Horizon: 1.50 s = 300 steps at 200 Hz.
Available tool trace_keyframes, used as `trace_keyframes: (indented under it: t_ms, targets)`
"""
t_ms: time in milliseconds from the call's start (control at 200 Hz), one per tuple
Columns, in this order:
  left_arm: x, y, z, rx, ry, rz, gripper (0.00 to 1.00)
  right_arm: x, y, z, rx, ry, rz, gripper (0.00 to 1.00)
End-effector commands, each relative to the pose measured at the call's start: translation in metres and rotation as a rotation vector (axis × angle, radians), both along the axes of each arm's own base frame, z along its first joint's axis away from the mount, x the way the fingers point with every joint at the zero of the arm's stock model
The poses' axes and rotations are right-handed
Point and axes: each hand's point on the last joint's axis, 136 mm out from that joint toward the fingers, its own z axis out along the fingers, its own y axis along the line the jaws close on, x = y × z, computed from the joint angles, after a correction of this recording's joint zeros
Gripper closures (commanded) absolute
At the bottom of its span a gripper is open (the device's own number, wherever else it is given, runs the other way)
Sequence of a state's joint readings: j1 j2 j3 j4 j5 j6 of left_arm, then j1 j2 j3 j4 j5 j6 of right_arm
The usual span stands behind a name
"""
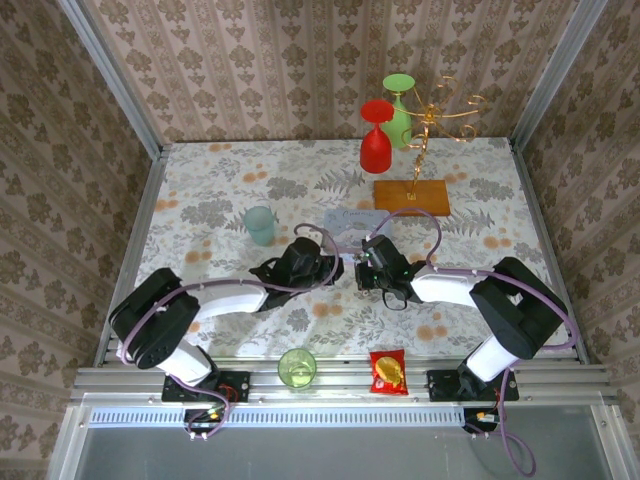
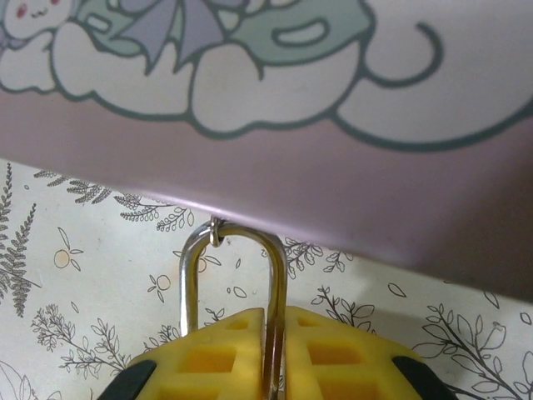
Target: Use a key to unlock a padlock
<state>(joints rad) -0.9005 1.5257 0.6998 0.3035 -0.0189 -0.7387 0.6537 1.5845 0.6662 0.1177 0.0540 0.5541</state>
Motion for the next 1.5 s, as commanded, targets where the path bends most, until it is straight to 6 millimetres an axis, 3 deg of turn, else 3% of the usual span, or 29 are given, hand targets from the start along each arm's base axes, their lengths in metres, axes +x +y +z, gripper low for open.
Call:
trace_keyframes:
  t_ms: [0, 85, 180, 370, 470, 620, 770, 1035, 1200, 1360, 1495]
  targets:
    - [0.019, -0.001, 0.046, 0.047, -0.13, -0.02, 0.69, 0.0, -0.006, 0.003, 0.001, -0.023, -0.04, 0.88]
    - [0.03, -0.005, 0.063, 0.132, -0.208, -0.056, 0.69, -0.002, -0.007, 0.006, 0.03, -0.027, -0.062, 0.89]
    - [0.045, -0.016, 0.061, 0.189, -0.215, -0.132, 0.69, -0.004, -0.008, 0.004, 0.077, -0.009, -0.111, 0.91]
    - [0.072, -0.043, 0.023, 0.29, -0.194, -0.229, 0.71, -0.001, -0.003, -0.003, 0.203, 0.005, -0.216, 0.95]
    - [0.078, -0.042, 0.006, 0.337, -0.176, -0.225, 0.72, 0.003, -0.004, -0.004, 0.229, 0.008, -0.287, 0.96]
    - [0.076, -0.033, -0.007, 0.377, -0.18, -0.213, 0.75, 0.009, -0.004, -0.005, 0.31, 0.004, -0.411, 0.97]
    - [0.068, -0.022, -0.033, 0.412, -0.162, -0.228, 0.78, 0.015, -0.011, -0.006, 0.382, -0.028, -0.551, 0.97]
    - [0.053, -0.003, -0.063, 0.475, -0.19, -0.281, 0.8, 0.028, -0.027, 0.02, 0.442, -0.126, -0.646, 1.0]
    - [0.049, 0.006, -0.067, 0.489, -0.223, -0.282, 0.82, 0.036, -0.034, 0.021, 0.523, -0.12, -0.706, 1.0]
    - [0.046, 0.009, -0.073, 0.498, -0.231, -0.291, 0.83, 0.043, -0.03, 0.037, 0.525, -0.142, -0.688, 1.0]
    - [0.046, 0.013, -0.077, 0.504, -0.228, -0.285, 0.83, 0.047, -0.045, 0.042, 0.525, -0.157, -0.715, 1.0]
